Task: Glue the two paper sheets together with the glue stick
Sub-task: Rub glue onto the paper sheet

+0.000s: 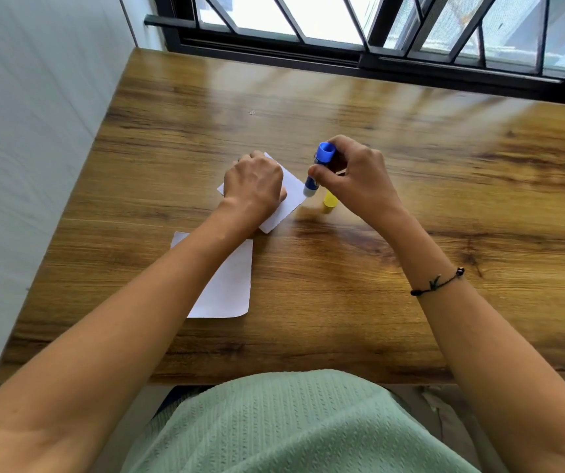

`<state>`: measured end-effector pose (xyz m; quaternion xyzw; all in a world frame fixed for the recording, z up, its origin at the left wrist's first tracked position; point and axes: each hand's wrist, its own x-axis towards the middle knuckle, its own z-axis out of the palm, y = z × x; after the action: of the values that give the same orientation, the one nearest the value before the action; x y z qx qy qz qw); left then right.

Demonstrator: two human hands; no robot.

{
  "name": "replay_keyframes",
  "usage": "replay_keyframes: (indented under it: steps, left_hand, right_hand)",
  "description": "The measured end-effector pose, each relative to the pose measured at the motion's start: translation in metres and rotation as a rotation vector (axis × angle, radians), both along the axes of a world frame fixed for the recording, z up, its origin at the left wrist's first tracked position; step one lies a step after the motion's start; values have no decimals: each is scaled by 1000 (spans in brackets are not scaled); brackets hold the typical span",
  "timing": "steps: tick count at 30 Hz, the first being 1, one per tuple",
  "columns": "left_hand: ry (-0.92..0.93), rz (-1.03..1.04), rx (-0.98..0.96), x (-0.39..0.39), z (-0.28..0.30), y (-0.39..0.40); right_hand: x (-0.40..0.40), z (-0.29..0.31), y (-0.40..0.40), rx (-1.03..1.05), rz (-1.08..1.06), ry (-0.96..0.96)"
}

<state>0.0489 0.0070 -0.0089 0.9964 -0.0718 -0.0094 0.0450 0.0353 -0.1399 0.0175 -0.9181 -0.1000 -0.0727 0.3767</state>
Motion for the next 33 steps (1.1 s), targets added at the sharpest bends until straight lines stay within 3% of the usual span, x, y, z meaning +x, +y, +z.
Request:
replay_keyframes:
  steps: [5,11,14,20,33]
  left_hand:
    - [-35,47,113,-4,7,-1]
    - [-62,-48,-54,-9,1,5]
    - [59,-85,-156,-12,4,5]
    - [196,-109,-150,-15,5,3]
    - [186,-104,-200,-17,4,3]
  right_hand:
    - [5,1,0,-20,-8,-36]
    - [13,1,-2,-9,-43,-47]
    - [22,-1,1,-13,-48,-48]
    - [42,-8,16,-41,-39,-56]
    - [52,-19,25,-129,-10,-19]
